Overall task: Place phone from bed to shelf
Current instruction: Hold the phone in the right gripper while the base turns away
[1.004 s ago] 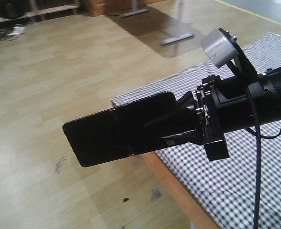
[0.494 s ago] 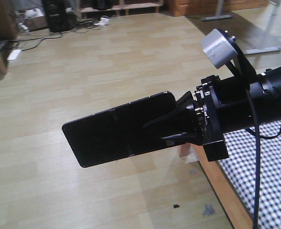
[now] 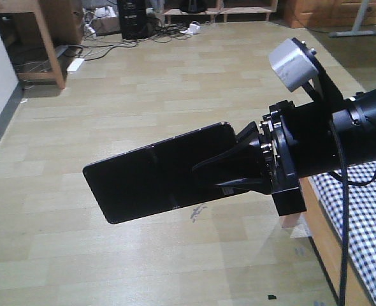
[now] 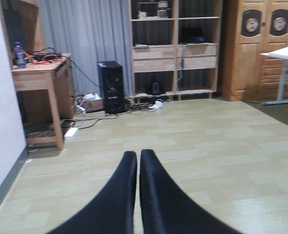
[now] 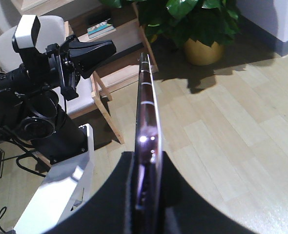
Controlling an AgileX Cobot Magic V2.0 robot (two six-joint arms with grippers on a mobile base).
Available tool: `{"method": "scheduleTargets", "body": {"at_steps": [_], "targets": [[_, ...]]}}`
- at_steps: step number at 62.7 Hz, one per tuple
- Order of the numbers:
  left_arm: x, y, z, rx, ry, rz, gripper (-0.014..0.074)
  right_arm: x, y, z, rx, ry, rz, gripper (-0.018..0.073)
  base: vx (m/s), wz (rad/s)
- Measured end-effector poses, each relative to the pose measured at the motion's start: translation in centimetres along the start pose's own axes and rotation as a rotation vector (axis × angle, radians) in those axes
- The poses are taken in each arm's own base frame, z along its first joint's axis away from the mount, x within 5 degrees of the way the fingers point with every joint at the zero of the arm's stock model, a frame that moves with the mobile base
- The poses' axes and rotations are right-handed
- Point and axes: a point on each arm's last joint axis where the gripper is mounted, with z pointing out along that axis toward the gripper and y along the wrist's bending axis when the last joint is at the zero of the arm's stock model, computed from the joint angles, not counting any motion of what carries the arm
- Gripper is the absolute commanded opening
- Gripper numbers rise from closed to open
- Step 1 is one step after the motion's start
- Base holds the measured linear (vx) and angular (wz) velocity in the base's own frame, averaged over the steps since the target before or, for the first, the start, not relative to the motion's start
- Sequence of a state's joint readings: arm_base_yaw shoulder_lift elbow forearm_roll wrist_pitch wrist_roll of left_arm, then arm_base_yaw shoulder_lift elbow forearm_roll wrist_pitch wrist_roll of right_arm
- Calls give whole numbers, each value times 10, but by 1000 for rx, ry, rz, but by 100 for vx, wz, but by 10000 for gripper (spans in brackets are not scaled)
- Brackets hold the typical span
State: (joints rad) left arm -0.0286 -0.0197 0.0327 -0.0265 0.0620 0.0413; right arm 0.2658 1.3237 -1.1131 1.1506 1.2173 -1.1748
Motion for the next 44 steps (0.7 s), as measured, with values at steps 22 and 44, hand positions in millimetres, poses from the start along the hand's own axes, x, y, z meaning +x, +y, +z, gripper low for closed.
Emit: {"method": "scheduleTargets", "body": {"at_steps": [22,44], "targets": [[0,0,0,0,0,0,1,0,0,0,-1,0,0,-2,17,10],[0,0,0,0,0,0,1,0,0,0,-1,0,0,-2,30,-2]]}}
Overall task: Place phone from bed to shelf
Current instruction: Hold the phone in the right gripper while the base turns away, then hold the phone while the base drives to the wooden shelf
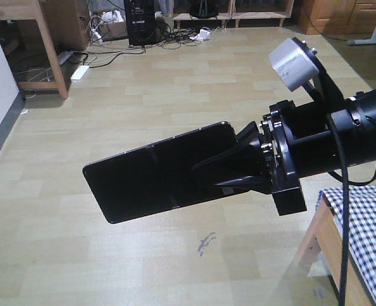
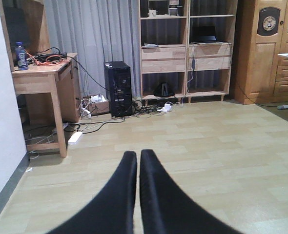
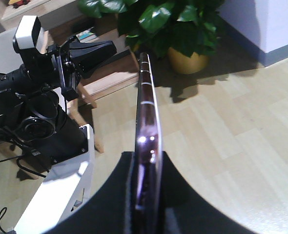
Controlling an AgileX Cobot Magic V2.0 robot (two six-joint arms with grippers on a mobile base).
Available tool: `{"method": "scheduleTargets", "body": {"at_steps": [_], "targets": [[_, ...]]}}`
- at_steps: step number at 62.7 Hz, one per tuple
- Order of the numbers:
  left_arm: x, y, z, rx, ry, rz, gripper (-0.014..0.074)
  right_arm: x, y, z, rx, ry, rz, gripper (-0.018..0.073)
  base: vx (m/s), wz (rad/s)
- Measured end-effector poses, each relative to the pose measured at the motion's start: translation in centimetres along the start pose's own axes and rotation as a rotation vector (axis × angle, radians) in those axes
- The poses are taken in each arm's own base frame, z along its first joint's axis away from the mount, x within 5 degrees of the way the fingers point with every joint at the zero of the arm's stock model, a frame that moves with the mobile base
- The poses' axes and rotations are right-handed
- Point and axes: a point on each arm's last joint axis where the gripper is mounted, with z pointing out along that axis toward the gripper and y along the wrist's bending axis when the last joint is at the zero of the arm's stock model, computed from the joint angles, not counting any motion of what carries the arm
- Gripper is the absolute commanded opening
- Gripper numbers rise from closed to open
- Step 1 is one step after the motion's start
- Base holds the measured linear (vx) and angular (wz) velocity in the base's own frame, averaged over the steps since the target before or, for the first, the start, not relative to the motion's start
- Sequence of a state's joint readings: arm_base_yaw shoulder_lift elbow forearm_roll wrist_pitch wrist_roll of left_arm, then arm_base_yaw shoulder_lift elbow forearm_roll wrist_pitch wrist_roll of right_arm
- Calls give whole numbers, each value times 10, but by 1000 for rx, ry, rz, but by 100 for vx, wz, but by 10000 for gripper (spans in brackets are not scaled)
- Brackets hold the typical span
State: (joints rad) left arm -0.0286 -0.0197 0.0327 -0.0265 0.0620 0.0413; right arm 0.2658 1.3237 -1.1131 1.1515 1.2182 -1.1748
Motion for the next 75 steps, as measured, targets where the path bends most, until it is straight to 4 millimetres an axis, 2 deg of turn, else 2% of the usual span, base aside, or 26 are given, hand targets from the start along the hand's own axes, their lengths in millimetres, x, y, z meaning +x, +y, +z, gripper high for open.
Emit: {"method": "scheduleTargets", "body": {"at_steps": [75], "targets": [[0,0,0,0,0,0,1,0,0,0,0,-1,0,-2,41,-4]]}}
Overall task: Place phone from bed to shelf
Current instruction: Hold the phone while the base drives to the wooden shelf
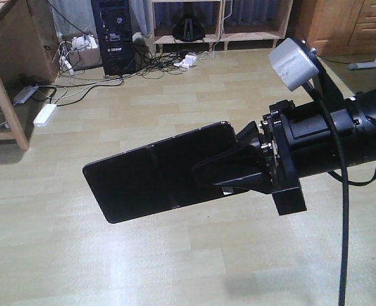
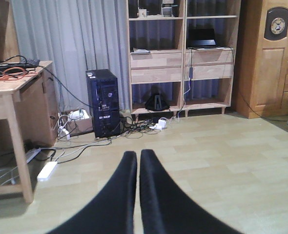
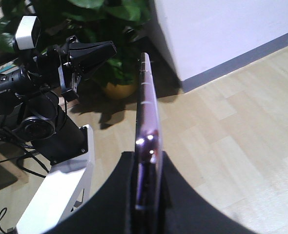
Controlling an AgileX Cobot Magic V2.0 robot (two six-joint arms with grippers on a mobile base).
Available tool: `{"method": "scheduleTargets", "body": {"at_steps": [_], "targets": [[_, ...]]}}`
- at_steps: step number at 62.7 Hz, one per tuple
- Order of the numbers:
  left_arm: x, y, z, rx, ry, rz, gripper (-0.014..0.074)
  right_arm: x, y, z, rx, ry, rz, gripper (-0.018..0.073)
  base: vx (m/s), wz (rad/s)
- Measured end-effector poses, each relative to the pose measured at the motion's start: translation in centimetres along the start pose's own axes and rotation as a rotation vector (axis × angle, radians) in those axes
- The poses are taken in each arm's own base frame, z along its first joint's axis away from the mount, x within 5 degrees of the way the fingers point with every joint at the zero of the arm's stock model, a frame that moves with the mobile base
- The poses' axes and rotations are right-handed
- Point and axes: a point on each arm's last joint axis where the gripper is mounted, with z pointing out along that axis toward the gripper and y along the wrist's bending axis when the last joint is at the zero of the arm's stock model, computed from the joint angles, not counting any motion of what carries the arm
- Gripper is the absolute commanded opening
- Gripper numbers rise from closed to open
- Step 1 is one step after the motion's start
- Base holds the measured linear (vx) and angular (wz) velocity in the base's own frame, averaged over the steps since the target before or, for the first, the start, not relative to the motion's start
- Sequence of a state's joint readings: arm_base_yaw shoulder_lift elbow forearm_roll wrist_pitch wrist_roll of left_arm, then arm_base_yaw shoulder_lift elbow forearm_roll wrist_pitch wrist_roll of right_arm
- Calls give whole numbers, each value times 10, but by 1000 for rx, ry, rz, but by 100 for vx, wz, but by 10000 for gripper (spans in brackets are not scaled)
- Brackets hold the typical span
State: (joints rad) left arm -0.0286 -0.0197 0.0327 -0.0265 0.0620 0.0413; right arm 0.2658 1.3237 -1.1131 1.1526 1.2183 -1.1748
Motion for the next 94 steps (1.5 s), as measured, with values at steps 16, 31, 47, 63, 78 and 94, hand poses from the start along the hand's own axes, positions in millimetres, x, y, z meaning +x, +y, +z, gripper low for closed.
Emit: {"method": "scheduleTargets", "body": {"at_steps": [16,31,47,63,78,94], "targets": [[0,0,0,0,0,0,1,0,0,0,1,-1,0,-2,42,-5],[0,0,0,0,0,0,1,0,0,0,0,-2,1,-2,41,-9],[0,0,0,0,0,0,1,0,0,0,0,-3,1,-2,41,-14],[0,0,0,0,0,0,1,0,0,0,0,-3,1,-2,42,-22],[0,0,0,0,0,0,1,0,0,0,0,-3,1,-2,44,-28],[0,0,0,0,0,0,1,0,0,0,0,-3,0,-2,46,-26]]}}
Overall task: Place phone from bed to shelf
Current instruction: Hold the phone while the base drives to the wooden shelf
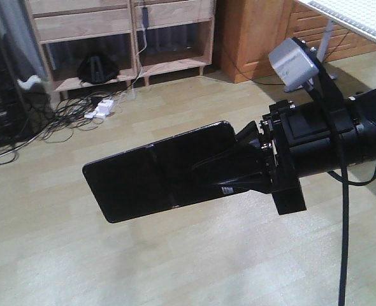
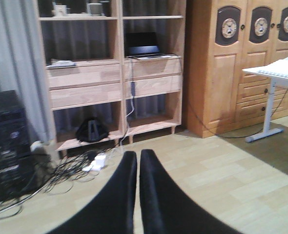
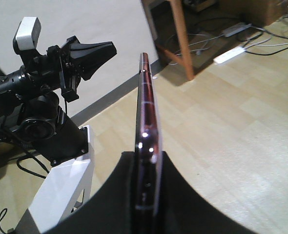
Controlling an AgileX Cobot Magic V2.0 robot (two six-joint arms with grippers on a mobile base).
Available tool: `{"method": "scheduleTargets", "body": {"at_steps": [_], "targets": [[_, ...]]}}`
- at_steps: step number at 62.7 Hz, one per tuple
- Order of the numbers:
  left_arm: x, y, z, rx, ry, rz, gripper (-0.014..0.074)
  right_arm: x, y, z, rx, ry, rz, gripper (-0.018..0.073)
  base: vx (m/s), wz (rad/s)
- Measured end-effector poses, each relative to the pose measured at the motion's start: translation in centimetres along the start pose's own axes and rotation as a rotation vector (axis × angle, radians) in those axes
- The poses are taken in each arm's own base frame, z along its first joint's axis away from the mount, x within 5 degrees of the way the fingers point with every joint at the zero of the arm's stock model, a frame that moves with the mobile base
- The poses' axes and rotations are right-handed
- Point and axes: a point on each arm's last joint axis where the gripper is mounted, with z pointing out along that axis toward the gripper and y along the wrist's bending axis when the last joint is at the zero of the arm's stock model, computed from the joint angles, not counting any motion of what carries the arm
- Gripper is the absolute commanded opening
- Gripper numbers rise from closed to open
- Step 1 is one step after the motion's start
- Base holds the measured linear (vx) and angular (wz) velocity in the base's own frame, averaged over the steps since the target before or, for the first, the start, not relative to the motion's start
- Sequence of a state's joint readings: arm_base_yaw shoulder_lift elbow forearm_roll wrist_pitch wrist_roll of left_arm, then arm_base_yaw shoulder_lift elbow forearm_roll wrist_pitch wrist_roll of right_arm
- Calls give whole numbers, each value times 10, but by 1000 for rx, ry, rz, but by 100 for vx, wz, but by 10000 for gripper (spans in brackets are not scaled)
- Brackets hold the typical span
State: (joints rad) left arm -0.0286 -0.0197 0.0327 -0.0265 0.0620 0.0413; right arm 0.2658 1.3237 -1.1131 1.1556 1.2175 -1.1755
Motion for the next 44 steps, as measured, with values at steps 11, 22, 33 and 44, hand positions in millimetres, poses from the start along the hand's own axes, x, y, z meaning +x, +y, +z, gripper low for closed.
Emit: {"method": "scheduleTargets", "body": {"at_steps": [11,22,33,44], "targets": [[0,0,0,0,0,0,1,0,0,0,0,-1,0,-2,48,-23],[0,0,0,0,0,0,1,0,0,0,-1,-1,-1,-2,48,-21],[0,0,0,0,0,0,1,0,1,0,0,-2,-2,-2,48,-20],[0,0,0,0,0,0,1,0,1,0,0,-2,-2,-2,47,-18]]}}
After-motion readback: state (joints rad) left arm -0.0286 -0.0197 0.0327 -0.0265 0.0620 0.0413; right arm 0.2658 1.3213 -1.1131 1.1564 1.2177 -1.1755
